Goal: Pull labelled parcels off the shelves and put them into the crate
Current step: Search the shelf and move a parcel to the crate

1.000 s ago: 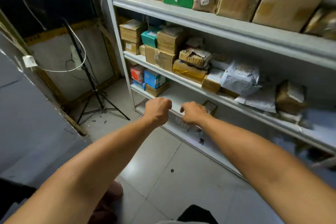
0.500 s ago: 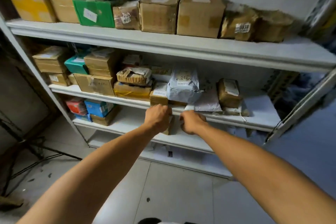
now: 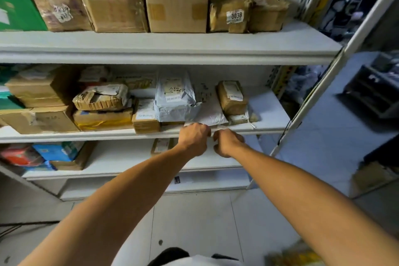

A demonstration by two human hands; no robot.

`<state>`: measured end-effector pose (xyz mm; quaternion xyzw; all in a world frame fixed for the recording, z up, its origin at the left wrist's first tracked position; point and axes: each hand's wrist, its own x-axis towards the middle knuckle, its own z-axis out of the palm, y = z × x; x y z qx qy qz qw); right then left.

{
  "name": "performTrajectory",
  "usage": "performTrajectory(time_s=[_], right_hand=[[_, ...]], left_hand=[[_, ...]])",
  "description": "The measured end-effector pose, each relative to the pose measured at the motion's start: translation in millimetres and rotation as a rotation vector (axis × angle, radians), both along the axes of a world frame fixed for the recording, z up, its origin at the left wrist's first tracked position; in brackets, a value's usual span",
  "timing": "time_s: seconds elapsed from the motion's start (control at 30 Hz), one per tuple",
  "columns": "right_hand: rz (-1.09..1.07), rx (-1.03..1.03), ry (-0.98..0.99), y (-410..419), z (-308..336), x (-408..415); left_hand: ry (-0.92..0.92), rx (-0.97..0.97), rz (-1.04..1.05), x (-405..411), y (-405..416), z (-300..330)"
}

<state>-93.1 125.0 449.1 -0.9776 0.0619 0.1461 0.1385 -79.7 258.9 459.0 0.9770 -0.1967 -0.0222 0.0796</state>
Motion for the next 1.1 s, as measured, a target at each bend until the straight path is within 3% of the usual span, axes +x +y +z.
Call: performTrajectory(time_s=[0.23,0.6,0.77,1.1], right_hand=[[-0.03,-0.011,0.038,52.0,-7.4,13.6],[-0.008,-0.004,0.055,223.8,-16.4,51.8],[0.103,0.04,0.09,299.4,-25.2,68.0],[0.504,-0.118,0.139,405.6,-59.9,114.4]], left_hand=[[0.034,0.0,-0.03,19.2,47.2,-11.6],[0.021,0.073,-0.003,51.8,210.4,-13.6],[0.05,0.036,0.091,56.9,288.3,-27.0],[0.116,-0.031,0.48,57.9,427.6,-63.1]])
